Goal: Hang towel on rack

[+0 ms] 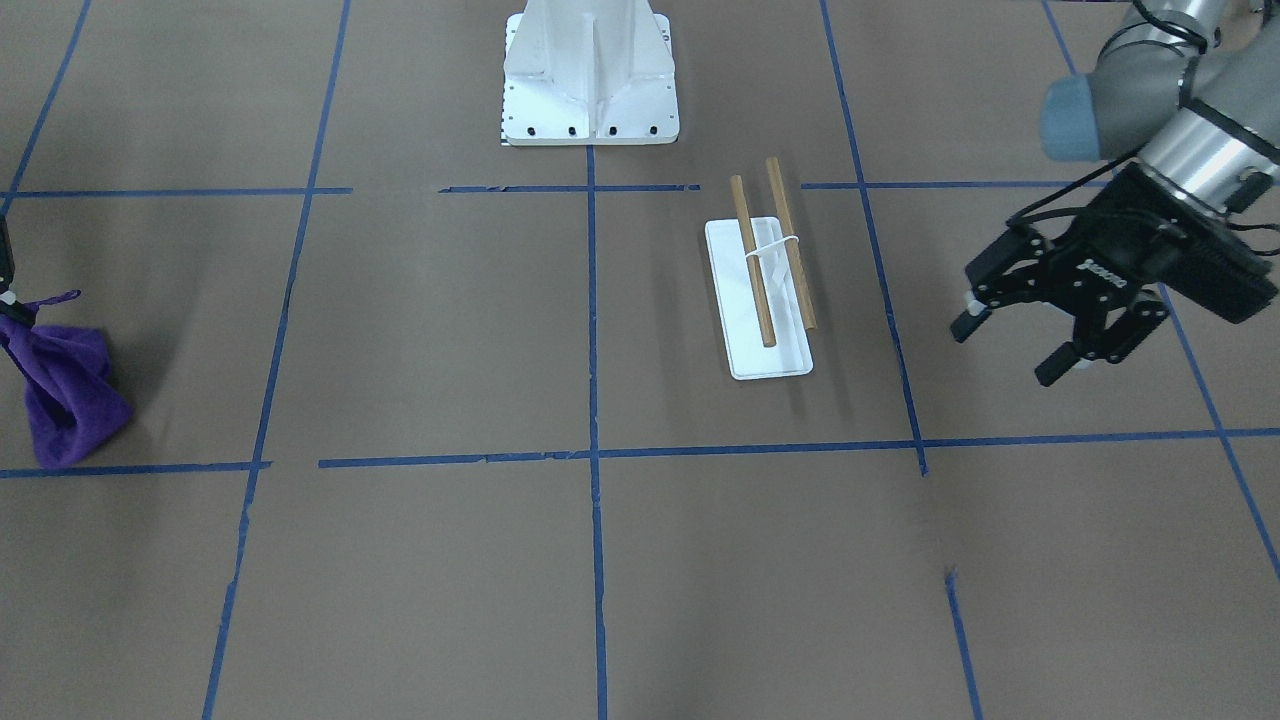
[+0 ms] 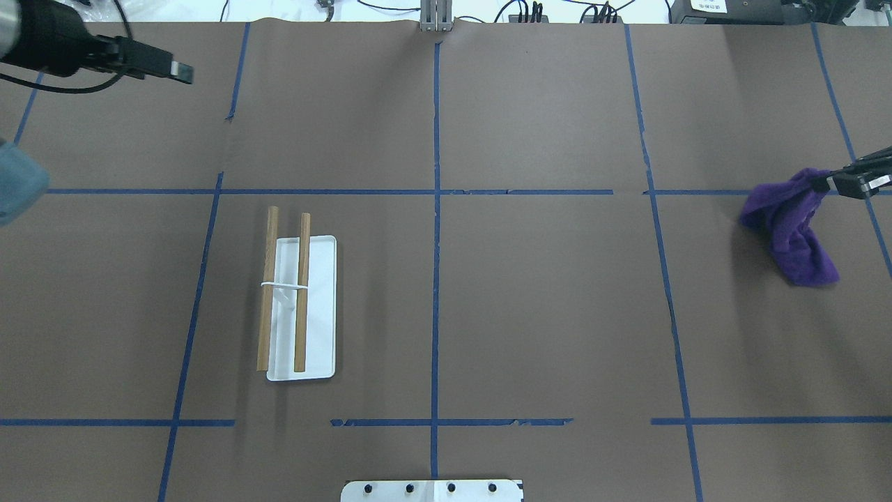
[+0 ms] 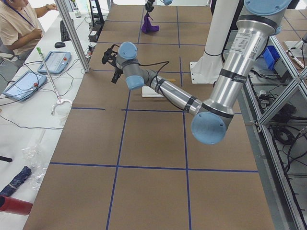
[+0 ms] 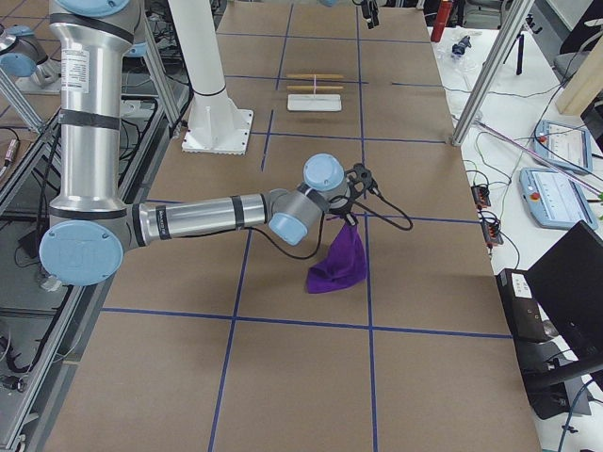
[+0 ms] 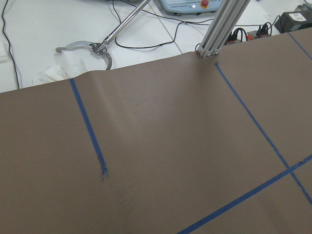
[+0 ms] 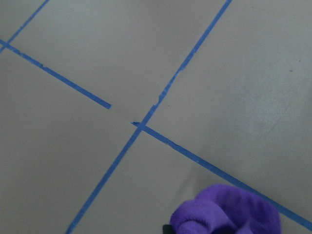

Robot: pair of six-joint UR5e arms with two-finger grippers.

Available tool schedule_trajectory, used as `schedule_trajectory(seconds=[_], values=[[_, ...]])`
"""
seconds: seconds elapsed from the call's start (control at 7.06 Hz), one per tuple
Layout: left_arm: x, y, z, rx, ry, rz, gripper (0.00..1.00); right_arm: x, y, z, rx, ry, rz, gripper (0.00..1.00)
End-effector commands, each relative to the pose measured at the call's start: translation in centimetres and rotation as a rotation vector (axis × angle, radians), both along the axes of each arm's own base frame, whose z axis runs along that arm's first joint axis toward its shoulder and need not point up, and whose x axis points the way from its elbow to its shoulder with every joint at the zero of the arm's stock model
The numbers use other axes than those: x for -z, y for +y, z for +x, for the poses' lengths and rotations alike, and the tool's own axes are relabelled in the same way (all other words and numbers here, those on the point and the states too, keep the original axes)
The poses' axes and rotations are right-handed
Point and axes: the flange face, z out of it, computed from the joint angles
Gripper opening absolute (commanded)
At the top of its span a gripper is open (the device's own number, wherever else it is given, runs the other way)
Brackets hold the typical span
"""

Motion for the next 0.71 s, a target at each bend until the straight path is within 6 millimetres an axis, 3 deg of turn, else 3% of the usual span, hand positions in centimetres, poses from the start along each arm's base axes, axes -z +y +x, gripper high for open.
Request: schedule_trajectory(seconds=[0.0,0.14,0.28,0.43,0.57], values=[[11.2,2.0,9.8,0.027,0.04,-0.275,1.0,10.1,0.1,-2.0,-0.005,0.049,-0.016,0.0],[15.6,3.8,14.2,0.037,0.116,-0.409,1.0,15.1,0.9,-5.0,-0.039,0.006,-0.076,0.0],[19.1,5.4,19.5,0.092,0.162,-0.486,0.96,18.9,1.8,-8.3,-0.061,-0.04,-0.102,0.0],[21.7,5.7,23.8,0.144,0.19,-0.566,0.88,20.5,2.2,-11.3,-0.044,-0.022,-0.085,0.0],[23.0,5.7,26.0,0.159,0.206,-0.636,0.72,23.7,2.4,-14.5,-0.031,-0.005,-0.055,0.0]])
